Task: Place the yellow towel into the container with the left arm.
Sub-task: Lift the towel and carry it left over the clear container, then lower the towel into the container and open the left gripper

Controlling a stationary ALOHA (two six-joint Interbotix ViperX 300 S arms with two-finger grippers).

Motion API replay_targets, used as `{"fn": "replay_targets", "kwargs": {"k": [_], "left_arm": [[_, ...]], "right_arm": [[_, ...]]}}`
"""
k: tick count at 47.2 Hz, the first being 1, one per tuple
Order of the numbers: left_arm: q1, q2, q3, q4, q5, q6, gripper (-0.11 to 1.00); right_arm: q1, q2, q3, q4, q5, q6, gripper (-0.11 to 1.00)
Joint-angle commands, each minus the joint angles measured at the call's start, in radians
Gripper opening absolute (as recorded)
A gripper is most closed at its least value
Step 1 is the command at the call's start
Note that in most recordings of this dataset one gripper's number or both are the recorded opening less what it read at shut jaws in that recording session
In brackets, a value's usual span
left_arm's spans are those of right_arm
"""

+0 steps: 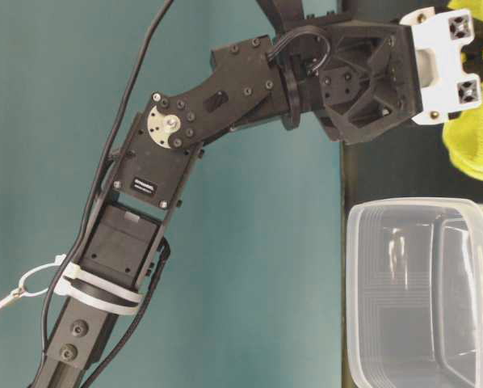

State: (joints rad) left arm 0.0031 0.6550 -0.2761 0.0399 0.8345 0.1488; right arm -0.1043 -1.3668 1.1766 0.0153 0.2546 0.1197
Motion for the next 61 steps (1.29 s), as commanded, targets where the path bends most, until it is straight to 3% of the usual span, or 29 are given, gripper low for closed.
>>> {"fn": "replay_targets", "kwargs": {"k": [1, 14, 20, 25, 32, 41, 61], "left_arm": [[0.018, -0.023, -0.014, 0.003, 0.002, -0.003, 0.08], [0.006, -0.193, -0.107, 0.003, 0.209, -0.003, 0.07], [-0.003, -0.314, -0.100, 0.005, 0.267, -0.006, 0.07], [0.003, -0.431, -0.012, 0.003, 0.291, -0.003, 0.07], [0.021, -0.581, 0.193, 0.003, 0.287, -0.005, 0.07], [0.034, -0.710, 0.434, 0.003, 0.170, -0.020, 0.07], [0.035, -0.736, 0.634, 0.003, -0.026, -0.011, 0.07]], "right_arm": [[-0.009, 0.000, -0.011, 0.000, -0.005, -0.005, 0.79], [-0.012, -0.014, -0.015, 0.000, -0.020, 0.000, 0.79], [-0.012, -0.015, -0.017, 0.000, -0.025, 0.000, 0.78], [-0.012, -0.015, -0.017, 0.000, -0.029, 0.000, 0.77], [-0.012, -0.014, -0.015, 0.000, -0.057, 0.000, 0.77], [-0.012, -0.011, -0.012, 0.000, -0.067, -0.002, 0.77], [-0.012, -0.006, -0.008, 0.000, -0.095, 0.000, 0.77]]}}
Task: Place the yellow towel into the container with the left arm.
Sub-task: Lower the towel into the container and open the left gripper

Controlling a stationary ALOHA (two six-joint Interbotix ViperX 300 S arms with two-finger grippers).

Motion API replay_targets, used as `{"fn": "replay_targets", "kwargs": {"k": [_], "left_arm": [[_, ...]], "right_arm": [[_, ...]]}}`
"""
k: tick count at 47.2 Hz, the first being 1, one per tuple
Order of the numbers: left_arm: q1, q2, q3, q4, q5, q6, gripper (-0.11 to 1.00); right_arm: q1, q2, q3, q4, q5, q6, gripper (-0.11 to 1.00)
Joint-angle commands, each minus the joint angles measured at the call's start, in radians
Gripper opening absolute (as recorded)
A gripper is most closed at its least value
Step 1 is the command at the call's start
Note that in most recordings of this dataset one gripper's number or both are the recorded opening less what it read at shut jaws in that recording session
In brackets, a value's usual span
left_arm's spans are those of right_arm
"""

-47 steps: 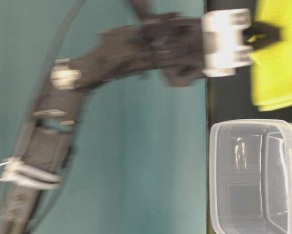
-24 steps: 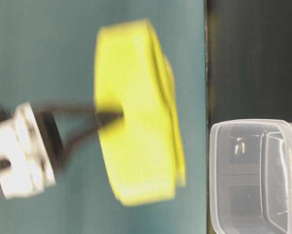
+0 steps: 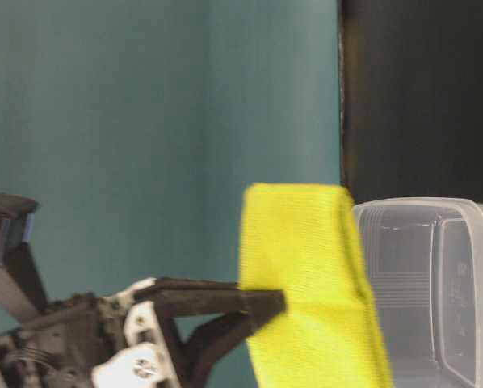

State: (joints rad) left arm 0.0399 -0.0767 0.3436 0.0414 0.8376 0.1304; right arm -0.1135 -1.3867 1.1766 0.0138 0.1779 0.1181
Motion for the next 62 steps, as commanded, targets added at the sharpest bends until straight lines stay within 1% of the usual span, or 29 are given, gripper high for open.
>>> {"fn": "replay_targets", "kwargs": {"k": [1, 8, 13, 15, 24, 26, 28, 30, 33, 35, 41, 50, 53, 57, 62], "left_arm": [[-0.002, -0.003, 0.020, 0.002, -0.035, 0.011, 0.07], [0.000, 0.006, 0.055, 0.003, -0.089, 0.005, 0.07], [-0.002, 0.018, 0.072, 0.002, -0.100, -0.002, 0.09], [-0.002, 0.025, 0.075, 0.003, -0.103, -0.003, 0.17], [-0.003, 0.034, 0.078, 0.002, -0.117, -0.009, 0.74], [-0.002, 0.029, 0.075, 0.002, -0.127, -0.009, 0.83], [0.002, 0.011, 0.071, 0.002, -0.137, -0.011, 0.88], [0.002, -0.012, 0.066, 0.002, -0.143, -0.011, 0.86], [0.002, -0.061, 0.061, 0.002, -0.150, -0.012, 0.76], [0.002, -0.097, 0.064, 0.003, -0.153, -0.014, 0.74], [0.002, -0.218, 0.087, 0.002, -0.175, -0.015, 0.75], [0.006, -0.405, 0.193, 0.003, -0.224, -0.017, 0.75], [0.008, -0.469, 0.244, 0.002, -0.239, -0.029, 0.75], [0.009, -0.554, 0.291, 0.002, -0.264, -0.061, 0.75], [0.012, -0.658, 0.364, 0.003, -0.339, -0.123, 0.75]], "right_arm": [[-0.003, 0.014, -0.008, 0.002, -0.020, 0.002, 0.77], [-0.003, 0.012, -0.006, 0.002, -0.020, 0.002, 0.77], [-0.002, 0.014, -0.006, 0.002, -0.020, 0.005, 0.77], [-0.002, 0.014, -0.006, 0.002, -0.020, 0.006, 0.77], [-0.002, 0.014, -0.006, 0.002, -0.018, 0.008, 0.77], [-0.003, 0.012, -0.006, 0.002, -0.020, 0.008, 0.77], [-0.002, 0.012, -0.006, 0.002, -0.020, 0.008, 0.77], [-0.003, 0.012, -0.006, 0.002, -0.020, 0.008, 0.77], [-0.003, 0.012, -0.006, 0.002, -0.020, 0.008, 0.77], [-0.003, 0.012, -0.006, 0.002, -0.020, 0.008, 0.77], [-0.003, 0.012, -0.005, 0.002, -0.020, 0.008, 0.77], [-0.003, 0.009, 0.003, 0.002, -0.020, 0.011, 0.76], [-0.002, 0.008, 0.003, 0.002, -0.020, 0.011, 0.76], [-0.002, 0.006, 0.006, 0.002, -0.020, 0.011, 0.76], [-0.002, 0.008, 0.017, 0.002, -0.017, 0.011, 0.76]]}}
